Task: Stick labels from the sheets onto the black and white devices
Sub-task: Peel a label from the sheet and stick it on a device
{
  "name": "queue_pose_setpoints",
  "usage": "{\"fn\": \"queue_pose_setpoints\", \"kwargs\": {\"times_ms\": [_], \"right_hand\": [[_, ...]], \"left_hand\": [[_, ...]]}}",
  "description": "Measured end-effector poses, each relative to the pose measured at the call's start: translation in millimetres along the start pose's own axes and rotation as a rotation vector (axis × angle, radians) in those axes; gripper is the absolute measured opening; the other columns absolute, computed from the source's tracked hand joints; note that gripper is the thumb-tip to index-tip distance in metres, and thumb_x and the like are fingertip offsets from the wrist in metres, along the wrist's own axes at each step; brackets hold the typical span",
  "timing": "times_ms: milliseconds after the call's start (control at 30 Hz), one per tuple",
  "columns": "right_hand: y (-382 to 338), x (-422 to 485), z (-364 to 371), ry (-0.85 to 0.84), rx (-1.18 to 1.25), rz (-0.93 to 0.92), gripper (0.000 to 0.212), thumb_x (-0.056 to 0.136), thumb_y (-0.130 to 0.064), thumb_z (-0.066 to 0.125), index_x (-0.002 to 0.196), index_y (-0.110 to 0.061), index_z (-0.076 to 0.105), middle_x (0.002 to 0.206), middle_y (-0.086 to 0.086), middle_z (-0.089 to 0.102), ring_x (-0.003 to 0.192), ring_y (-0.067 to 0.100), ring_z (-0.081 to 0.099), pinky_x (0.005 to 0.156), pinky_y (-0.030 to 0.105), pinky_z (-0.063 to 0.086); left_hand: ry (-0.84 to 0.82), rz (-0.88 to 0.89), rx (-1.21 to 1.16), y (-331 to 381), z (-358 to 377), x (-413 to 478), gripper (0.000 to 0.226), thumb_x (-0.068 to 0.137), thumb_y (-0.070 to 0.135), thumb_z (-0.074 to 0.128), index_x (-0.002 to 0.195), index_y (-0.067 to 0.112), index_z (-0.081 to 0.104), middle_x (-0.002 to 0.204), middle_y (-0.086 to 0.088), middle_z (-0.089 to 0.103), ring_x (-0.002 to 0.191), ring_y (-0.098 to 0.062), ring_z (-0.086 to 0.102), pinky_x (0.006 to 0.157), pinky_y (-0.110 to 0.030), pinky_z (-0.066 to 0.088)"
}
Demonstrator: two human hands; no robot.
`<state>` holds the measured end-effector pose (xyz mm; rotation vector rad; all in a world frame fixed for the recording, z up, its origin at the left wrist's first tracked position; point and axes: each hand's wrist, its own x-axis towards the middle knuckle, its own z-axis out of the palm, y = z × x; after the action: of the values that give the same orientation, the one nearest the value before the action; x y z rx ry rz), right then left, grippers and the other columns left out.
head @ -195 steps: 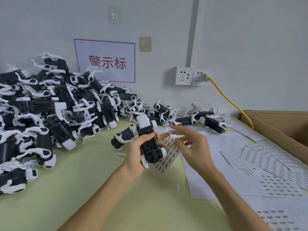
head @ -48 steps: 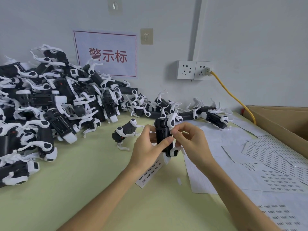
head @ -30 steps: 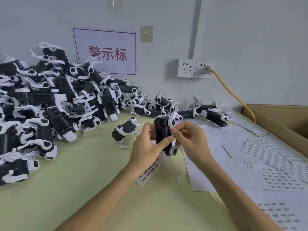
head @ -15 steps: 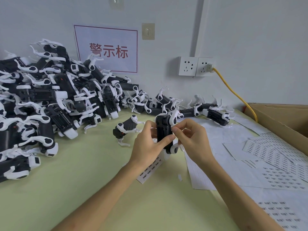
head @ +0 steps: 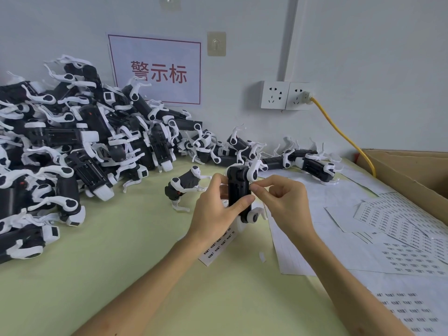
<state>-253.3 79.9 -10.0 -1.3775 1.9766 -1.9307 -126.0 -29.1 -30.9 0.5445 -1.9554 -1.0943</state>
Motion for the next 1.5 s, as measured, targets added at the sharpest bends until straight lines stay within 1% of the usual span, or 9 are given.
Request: {"fn": "queue_pose_setpoints", "kwargs": {"times_ms": [233,433,567,700,800,967,1167,1300,1500], "right_hand": [[-1.8,-0.6,-0.7,0.018,-0.032,0.015,0.012,0.087,-0.021,0.081,0.076,-0.019,0.078,0.043,-0.011,0.025,0.043,0.010,0.020,0.047,0.018,0.018],[-0.3,3.4,0.3,0.035,-0.018,0.078,0.057,0.092,-0.036,0.074,0.055,-0.006,0.044,0.045,-0.002,0.037,0.044,0.011,0.030,0.045,0.016,0.028],[3.0,6.8,-3.9,0.073,0.061,0.154,0.056,0.102,-0.037,0.059,0.055,-0.007,0.054,0.043,0.002,0.042,0.041,0.011,0.038,0.045,0.016,0.033],[6.0,10.8,-9.4,0.104,0.102,0.189,0.053,0.101,-0.029,0.060,0.051,-0.011,0.056,0.044,0.001,0.046,0.042,0.010,0.040,0.046,0.016,0.035],[5.3,10.3,-8.1,0.092,0.103,0.193,0.051,0.100,-0.027,0.060,0.051,-0.012,0.057,0.043,0.002,0.047,0.042,0.012,0.041,0.046,0.016,0.036],[4.4,10.3,-5.9,0.078,0.100,0.181,0.050,0.100,-0.023,0.061,0.057,0.001,0.057,0.043,0.005,0.046,0.041,0.012,0.039,0.045,0.016,0.035],[5.0,10.4,-5.6,0.063,0.102,0.176,0.050,0.100,-0.024,0.062,0.057,0.001,0.058,0.044,0.007,0.047,0.041,0.013,0.040,0.045,0.018,0.036],[5.2,10.4,-5.3,0.054,0.098,0.172,0.050,0.099,-0.024,0.062,0.054,-0.002,0.059,0.043,0.007,0.048,0.041,0.014,0.041,0.045,0.018,0.036],[4.3,10.1,-5.2,0.041,0.091,0.179,0.050,0.099,-0.024,0.062,0.052,-0.007,0.059,0.043,0.006,0.048,0.041,0.013,0.041,0.044,0.016,0.035]], "left_hand": [[-0.032,-0.011,-0.010,-2.5,-1.7,0.7,0.035,0.085,0.040,0.081,0.104,0.027,0.055,0.097,0.020,0.074,0.099,0.003,0.068,0.086,-0.025,0.052],[-0.058,-0.113,-0.202,3.5,0.3,1.6,0.033,0.088,0.040,0.076,0.110,0.022,0.060,0.099,0.011,0.077,0.097,-0.007,0.072,0.085,-0.027,0.054],[-0.113,-0.305,-0.376,10.8,-2.3,1.5,0.022,0.100,0.036,0.063,0.113,0.018,0.065,0.096,0.003,0.079,0.087,-0.009,0.075,0.074,-0.025,0.052],[-0.144,-0.474,-0.536,13.9,-5.1,5.0,0.029,0.102,0.036,0.057,0.112,0.011,0.066,0.098,-0.002,0.079,0.088,-0.018,0.071,0.081,-0.045,0.056],[-0.131,-0.496,-0.598,15.6,-5.9,5.6,0.037,0.101,0.041,0.059,0.112,0.007,0.068,0.097,-0.008,0.076,0.087,-0.023,0.072,0.073,-0.049,0.061],[-0.108,-0.508,-0.563,16.8,-5.3,5.1,0.036,0.100,0.043,0.060,0.103,0.008,0.068,0.089,-0.007,0.076,0.077,-0.022,0.072,0.061,-0.041,0.062],[-0.034,-0.509,-0.489,22.8,-6.6,3.6,0.031,0.099,0.042,0.054,0.091,0.015,0.067,0.070,0.003,0.072,0.049,-0.010,0.062,0.039,-0.018,0.043],[-0.043,-0.501,-0.588,22.3,-5.7,2.2,0.035,0.100,0.043,0.050,0.092,0.016,0.071,0.077,-0.001,0.070,0.056,-0.013,0.066,0.042,-0.021,0.045],[-0.113,-0.513,-0.649,16.2,-4.6,2.0,0.040,0.102,0.044,0.042,0.098,0.015,0.068,0.076,-0.001,0.068,0.065,-0.018,0.067,0.062,-0.035,0.050]]}}
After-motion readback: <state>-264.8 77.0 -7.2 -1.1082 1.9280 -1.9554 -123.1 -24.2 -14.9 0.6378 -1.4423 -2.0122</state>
